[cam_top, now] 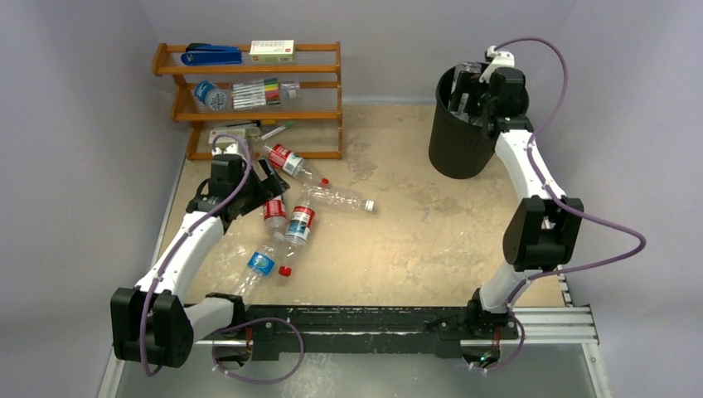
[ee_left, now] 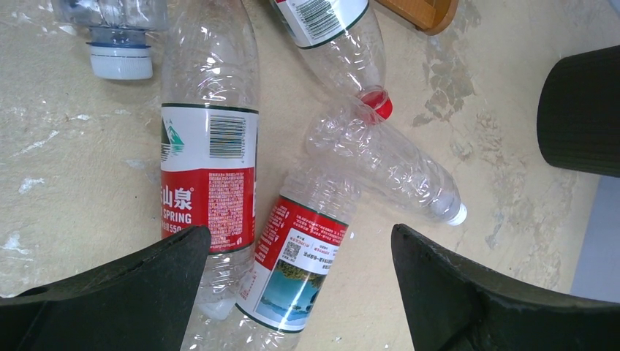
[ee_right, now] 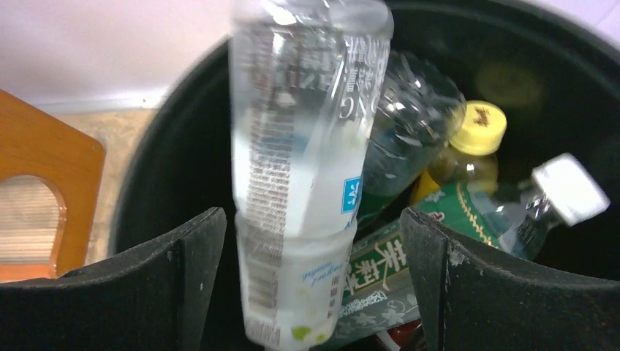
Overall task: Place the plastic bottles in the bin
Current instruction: Place the plastic bottle in the trash bin, then pick up the plastic bottle at the center of the board.
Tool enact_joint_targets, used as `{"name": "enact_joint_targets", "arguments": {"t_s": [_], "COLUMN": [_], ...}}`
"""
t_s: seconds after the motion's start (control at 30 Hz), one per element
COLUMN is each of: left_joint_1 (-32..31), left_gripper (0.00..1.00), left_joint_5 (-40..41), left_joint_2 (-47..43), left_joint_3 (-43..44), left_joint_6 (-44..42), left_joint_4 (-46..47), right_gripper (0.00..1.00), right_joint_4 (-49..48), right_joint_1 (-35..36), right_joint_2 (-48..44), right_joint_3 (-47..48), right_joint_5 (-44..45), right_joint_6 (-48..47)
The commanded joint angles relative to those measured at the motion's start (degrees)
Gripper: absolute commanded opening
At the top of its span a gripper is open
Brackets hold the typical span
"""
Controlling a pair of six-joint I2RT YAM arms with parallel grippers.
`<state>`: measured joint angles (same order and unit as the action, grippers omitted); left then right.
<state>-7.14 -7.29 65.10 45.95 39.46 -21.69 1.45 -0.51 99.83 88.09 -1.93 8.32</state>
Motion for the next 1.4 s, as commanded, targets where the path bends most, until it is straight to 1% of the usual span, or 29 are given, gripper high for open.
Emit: {"name": "enact_joint_targets", "arguments": {"t_s": [0.0,0.2,0.33,0.53,0.73,0.8,0.97,1.13,1.37], "left_joint_1": [0.37,0.37,0.37,0.39,0.37,0.37,0.41,0.32,0.37], "left_gripper": [0.95,0.95,0.95,0.95,0.95,0.95,0.95,0.95,0.95], "left_joint_5": [-0.73,-0.77,-0.83,-0.88,-0.57,-0.48,-0.9,-0.74,-0.87], "left_joint_2": [0.11,0.1,0.09,0.03,-0.83,-1.02,-1.02,-1.38,-1.44], "left_joint_3": [0.38,0.36,0.47,0.64,0.53,0.47,0.01,-0.05,-0.24], "left_joint_6": [0.35,0.49,0.69,0.72,0.54,0.44,0.95,0.81,0.81], "left_joint_4": [3.45,3.54,3.83,3.76,3.05,2.77,3.38,3.24,3.28], "right_gripper": [0.91,0.93,0.93,0.93,0.92,0.92,0.91,0.91,0.91], "right_joint_4": [1.43,4.57,7.7,11.08,9.99,10.43,12.3,11.81,12.79], "right_joint_1": [0.23,0.54,2.93,13.13,20.48,23.54,30.84,34.56,38.75], "right_joint_2": [-7.15,-11.68,-12.68,-11.53,-10.62,-9.77,-6.33,-2.58,4.91], "right_joint_3": [3.77,7.45,9.02,9.06,4.43,3.18,0.33,-2.38,-1.63], "right_joint_5": [0.88,-2.39,-5.7,-7.88,-13.68,-16.11,-16.87,-19.02,-15.98], "right_joint_6": [-0.36,-1.02,-1.38,-4.46,-5.74,-8.14,-13.21,-15.43,-17.93]}}
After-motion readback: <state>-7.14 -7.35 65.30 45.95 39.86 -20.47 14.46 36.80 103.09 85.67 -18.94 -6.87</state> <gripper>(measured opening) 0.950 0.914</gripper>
